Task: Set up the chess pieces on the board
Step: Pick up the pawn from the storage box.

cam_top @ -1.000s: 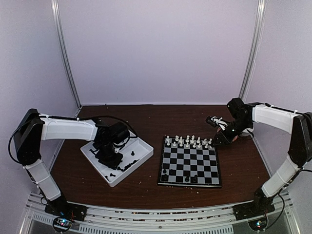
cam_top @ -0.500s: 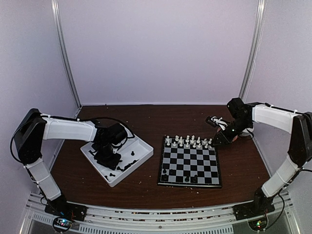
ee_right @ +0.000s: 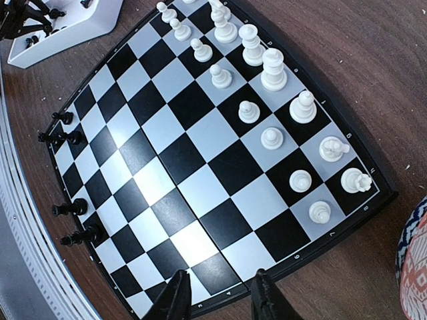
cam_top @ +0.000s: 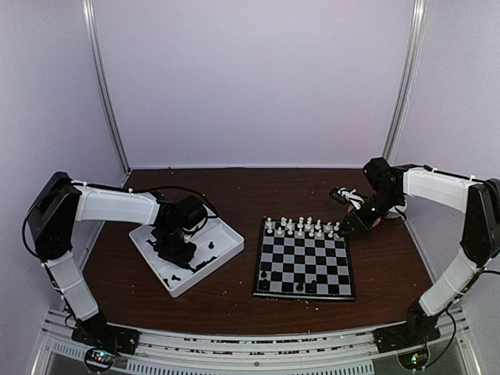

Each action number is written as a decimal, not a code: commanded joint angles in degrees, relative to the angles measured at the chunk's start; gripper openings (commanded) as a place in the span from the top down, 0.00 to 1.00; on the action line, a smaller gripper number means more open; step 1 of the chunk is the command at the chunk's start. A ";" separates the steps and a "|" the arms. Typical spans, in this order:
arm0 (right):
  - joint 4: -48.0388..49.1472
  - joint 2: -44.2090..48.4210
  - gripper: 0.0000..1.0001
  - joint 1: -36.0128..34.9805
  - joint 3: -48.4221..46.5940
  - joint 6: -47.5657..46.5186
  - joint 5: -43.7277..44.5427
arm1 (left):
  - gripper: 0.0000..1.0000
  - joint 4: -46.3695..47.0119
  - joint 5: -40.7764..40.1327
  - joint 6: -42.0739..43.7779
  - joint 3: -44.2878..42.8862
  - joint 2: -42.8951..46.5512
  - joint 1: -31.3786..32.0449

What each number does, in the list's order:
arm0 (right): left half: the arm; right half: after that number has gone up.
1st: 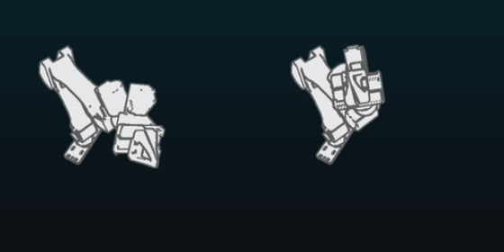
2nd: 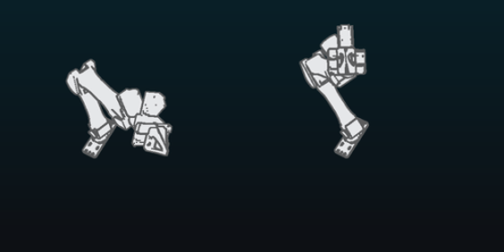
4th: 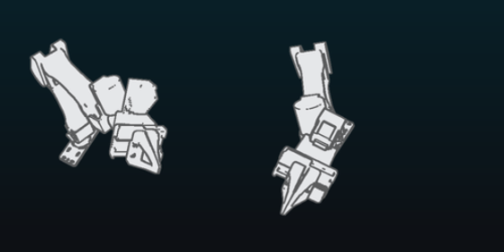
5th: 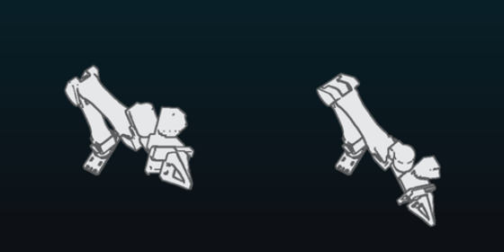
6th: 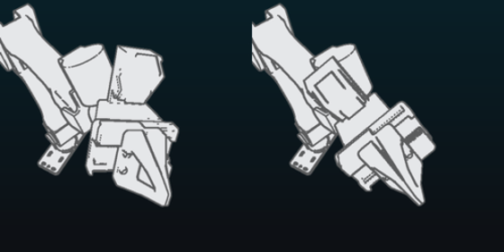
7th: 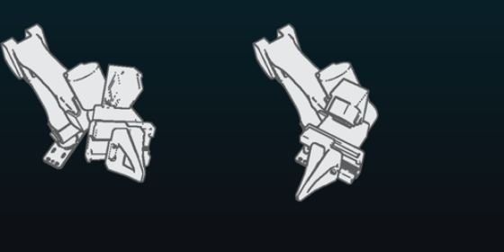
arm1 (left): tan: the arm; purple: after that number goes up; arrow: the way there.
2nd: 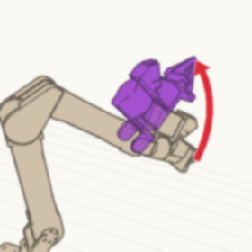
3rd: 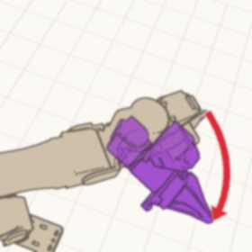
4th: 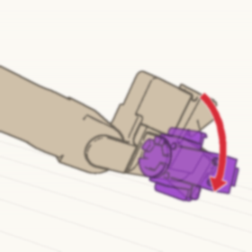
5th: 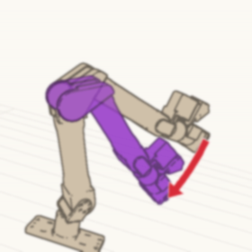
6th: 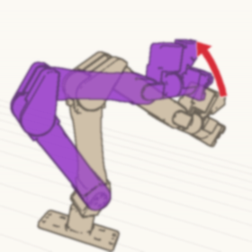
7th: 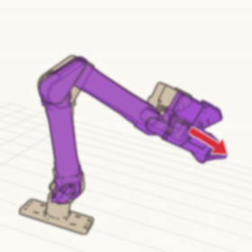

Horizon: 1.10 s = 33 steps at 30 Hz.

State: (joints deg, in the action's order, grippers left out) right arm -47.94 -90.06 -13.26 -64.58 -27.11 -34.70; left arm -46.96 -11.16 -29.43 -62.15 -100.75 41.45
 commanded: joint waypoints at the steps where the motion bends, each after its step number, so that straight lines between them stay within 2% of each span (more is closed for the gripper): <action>1: -0.45 -0.84 0.68 -0.28 -1.46 -0.66 -0.28 | 0.64 1.23 -3.60 1.49 -1.67 -0.20 -0.90; 9: -0.47 -0.99 0.68 -0.36 -1.51 -0.58 -0.11 | 0.72 2.94 -3.08 3.57 -2.15 -1.20 -1.45; 26: -0.48 -1.33 0.68 -0.45 -1.58 -0.40 -0.04 | 1.00 3.49 -2.73 5.52 -2.72 -1.45 -1.73; 33: -0.35 -1.25 0.68 -0.45 -1.57 -0.40 0.07 | 1.00 -1.73 -1.22 6.51 -4.49 4.32 -0.43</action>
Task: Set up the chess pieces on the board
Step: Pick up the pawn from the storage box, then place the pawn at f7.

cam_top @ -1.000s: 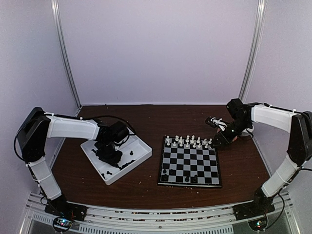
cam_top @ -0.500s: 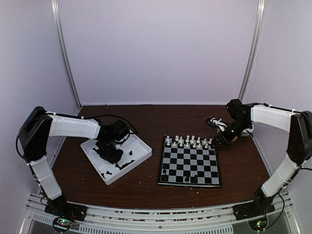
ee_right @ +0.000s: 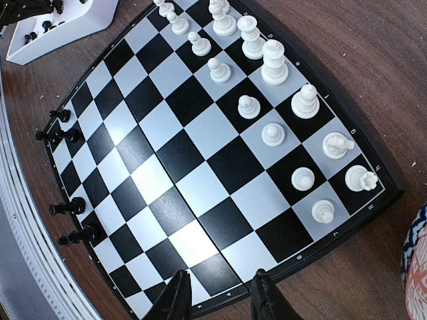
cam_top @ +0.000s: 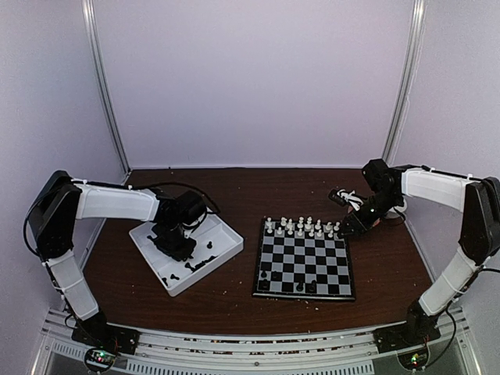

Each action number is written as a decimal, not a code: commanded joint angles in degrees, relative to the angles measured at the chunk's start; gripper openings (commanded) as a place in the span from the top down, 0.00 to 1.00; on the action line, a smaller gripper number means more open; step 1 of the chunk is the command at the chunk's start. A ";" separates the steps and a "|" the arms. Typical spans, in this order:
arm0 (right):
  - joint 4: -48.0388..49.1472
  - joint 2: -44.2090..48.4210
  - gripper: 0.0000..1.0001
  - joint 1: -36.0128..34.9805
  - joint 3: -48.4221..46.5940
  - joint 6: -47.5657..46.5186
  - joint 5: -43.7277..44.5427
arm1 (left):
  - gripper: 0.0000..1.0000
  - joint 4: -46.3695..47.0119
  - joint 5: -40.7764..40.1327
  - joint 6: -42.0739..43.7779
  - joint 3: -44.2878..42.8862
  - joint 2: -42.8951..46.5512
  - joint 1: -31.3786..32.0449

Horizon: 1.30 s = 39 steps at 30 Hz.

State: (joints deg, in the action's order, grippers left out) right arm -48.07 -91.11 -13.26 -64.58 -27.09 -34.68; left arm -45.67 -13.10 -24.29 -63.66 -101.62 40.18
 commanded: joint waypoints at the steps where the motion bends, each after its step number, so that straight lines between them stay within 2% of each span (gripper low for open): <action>1: -0.34 -0.21 0.68 -0.45 -1.67 -0.42 0.05 | 1.00 -3.10 2.07 2.19 -3.59 6.55 1.45; 5: -0.33 -0.29 0.68 -0.53 -1.94 -0.52 0.22 | 1.00 -2.77 7.73 6.73 -7.69 8.62 6.05; 8: -0.35 -0.21 0.68 -0.54 -1.90 -0.58 0.27 | 1.00 -1.87 9.75 12.65 -13.15 6.50 11.36; 14: -0.24 0.37 0.69 -0.54 -1.70 -0.68 0.92 | 1.00 3.04 20.52 23.52 -22.05 1.29 19.72; 18: -0.22 0.76 0.69 -0.57 -1.82 -0.68 0.75 | 1.00 2.96 24.60 28.40 -28.38 -4.13 21.16; 22: -0.29 0.96 0.69 -0.55 -1.84 -0.77 1.29 | 1.00 0.67 25.00 33.12 -34.31 -10.81 22.57; 33: -0.27 1.44 0.69 -0.54 -1.71 -0.86 1.57 | 1.00 -0.76 27.79 36.89 -42.27 -20.66 23.66; 39: -0.41 1.33 0.69 -0.54 -1.72 -0.99 1.46 | 1.00 -4.54 27.16 39.57 -46.48 -25.45 24.28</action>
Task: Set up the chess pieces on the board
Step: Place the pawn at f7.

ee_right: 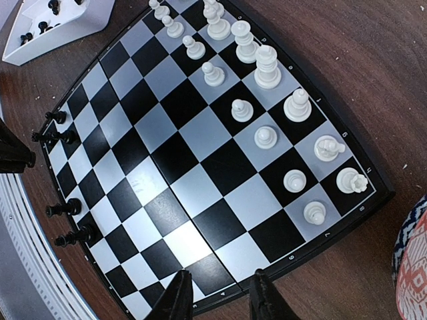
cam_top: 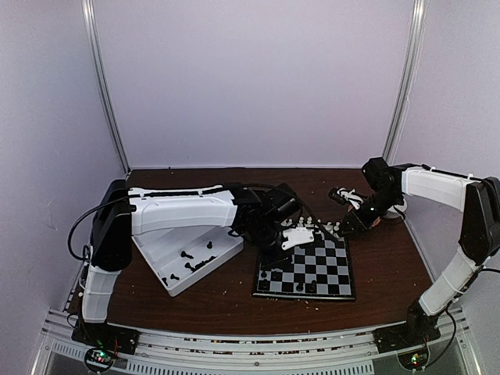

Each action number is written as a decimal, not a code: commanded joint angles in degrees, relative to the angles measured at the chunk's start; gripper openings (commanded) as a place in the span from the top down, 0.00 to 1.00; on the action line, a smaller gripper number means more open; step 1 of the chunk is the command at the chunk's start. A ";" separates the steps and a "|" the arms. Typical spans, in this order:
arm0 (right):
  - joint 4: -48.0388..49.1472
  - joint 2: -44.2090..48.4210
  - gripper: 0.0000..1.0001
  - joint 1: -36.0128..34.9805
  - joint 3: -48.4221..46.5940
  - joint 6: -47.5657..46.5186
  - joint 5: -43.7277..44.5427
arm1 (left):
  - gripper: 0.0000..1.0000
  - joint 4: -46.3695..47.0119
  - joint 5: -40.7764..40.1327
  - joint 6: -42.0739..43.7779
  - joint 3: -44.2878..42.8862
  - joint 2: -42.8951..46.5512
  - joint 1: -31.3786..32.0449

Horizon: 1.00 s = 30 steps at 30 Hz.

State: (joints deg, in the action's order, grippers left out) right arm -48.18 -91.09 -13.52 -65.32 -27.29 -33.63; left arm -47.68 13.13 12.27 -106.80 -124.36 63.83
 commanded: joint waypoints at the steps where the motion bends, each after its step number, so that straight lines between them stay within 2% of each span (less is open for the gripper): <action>1: -0.33 1.33 0.69 -0.28 -0.98 -0.85 0.40 | 0.99 -2.66 0.72 3.43 -3.81 -3.26 0.72; 8: -0.37 1.43 0.69 -0.28 -0.86 -1.01 0.49 | 0.99 -4.23 0.19 4.21 -7.90 -7.09 0.94; 30: -0.83 0.60 0.69 -0.27 -0.94 -1.45 0.58 | 0.97 -4.61 -1.04 4.51 -9.46 -10.63 0.94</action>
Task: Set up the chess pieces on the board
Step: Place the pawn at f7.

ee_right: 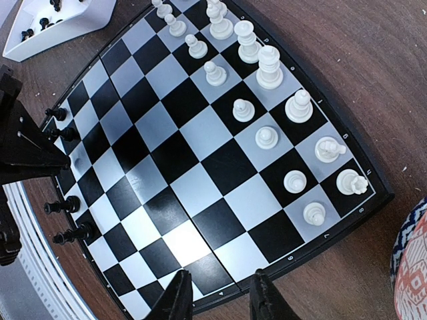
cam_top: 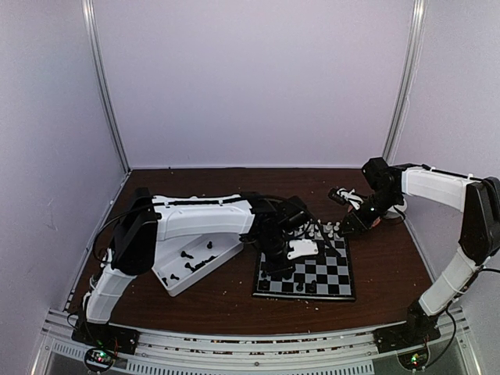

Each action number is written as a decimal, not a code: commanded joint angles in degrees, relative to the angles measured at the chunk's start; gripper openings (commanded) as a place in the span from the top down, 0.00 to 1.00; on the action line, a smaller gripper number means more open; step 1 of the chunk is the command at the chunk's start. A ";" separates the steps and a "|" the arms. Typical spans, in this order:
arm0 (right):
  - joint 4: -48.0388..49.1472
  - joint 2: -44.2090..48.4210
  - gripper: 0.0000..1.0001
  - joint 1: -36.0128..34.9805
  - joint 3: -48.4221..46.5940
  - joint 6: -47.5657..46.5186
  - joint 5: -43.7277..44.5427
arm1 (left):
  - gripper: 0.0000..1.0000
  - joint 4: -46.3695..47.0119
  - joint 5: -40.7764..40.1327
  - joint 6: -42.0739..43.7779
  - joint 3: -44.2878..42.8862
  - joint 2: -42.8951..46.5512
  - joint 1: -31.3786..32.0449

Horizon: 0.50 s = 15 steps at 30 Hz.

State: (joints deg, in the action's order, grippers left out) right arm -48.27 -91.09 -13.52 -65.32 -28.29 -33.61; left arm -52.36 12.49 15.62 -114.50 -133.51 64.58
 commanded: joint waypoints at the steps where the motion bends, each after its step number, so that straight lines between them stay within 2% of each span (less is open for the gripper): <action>1: -0.77 0.61 0.69 -0.28 -0.95 -0.45 0.56 | 0.97 0.06 -0.30 1.22 -1.82 -1.55 0.20; 15: -0.94 0.45 0.69 -0.27 -0.93 -0.71 0.47 | 0.96 0.06 -1.77 0.32 -2.47 -2.76 -0.15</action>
State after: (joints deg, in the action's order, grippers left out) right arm -48.40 -91.09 -13.52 -65.32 -28.34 -33.61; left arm -52.45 11.49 15.99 -115.20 -135.06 64.55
